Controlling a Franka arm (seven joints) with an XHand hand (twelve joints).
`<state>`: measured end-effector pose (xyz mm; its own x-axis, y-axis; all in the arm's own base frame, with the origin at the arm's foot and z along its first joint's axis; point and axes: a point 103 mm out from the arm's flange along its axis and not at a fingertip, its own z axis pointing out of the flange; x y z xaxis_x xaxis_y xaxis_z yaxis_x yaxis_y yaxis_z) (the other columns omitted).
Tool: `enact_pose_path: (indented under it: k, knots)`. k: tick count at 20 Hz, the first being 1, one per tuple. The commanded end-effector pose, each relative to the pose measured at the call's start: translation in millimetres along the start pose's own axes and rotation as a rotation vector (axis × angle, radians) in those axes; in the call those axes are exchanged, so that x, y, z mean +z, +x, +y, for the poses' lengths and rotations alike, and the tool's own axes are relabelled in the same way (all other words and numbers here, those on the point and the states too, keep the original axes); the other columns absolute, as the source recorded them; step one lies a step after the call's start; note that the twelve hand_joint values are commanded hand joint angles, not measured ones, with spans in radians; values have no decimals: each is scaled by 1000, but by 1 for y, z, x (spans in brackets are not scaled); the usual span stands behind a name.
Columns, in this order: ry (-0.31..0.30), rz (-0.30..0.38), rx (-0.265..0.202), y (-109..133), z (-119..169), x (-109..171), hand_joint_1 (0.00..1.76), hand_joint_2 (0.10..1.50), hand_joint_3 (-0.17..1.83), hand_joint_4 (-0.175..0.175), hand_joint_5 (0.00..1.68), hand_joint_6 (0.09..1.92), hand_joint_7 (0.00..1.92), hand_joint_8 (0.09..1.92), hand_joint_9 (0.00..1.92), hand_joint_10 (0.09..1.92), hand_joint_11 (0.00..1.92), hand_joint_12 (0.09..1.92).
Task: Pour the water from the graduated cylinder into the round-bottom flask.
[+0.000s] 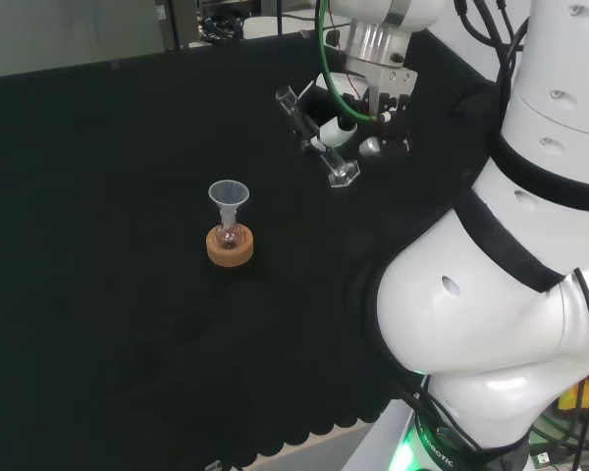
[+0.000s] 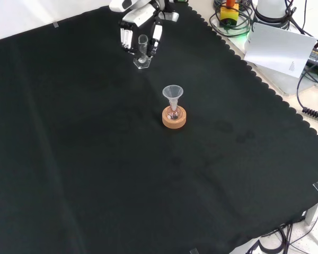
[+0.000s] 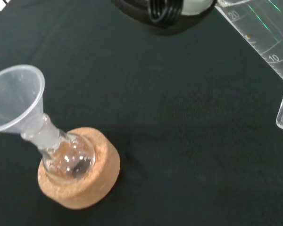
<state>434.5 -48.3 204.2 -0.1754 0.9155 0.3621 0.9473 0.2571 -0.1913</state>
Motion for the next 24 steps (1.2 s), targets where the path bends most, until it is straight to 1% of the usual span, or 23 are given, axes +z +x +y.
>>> enact_pose_path:
  k: [1,3,7,14,24]
  knots:
    - [76,-30,17,13,-21,7,1495,1089,2,-156,1017,903,816,1172,1089,995,1005,865]
    - [104,-50,21,18,-26,9,1495,1089,1,-155,1017,902,819,1168,1090,994,1003,864]
    - [188,-102,32,26,-34,13,1495,1088,1,-155,1017,901,823,1163,1091,994,1001,863]
    - [337,-148,44,25,-33,22,1496,1087,0,-155,1016,900,828,1153,1091,997,1001,863]
    - [510,-209,29,36,-30,31,1496,1084,-1,-153,1013,897,840,1135,1090,1002,1003,863]
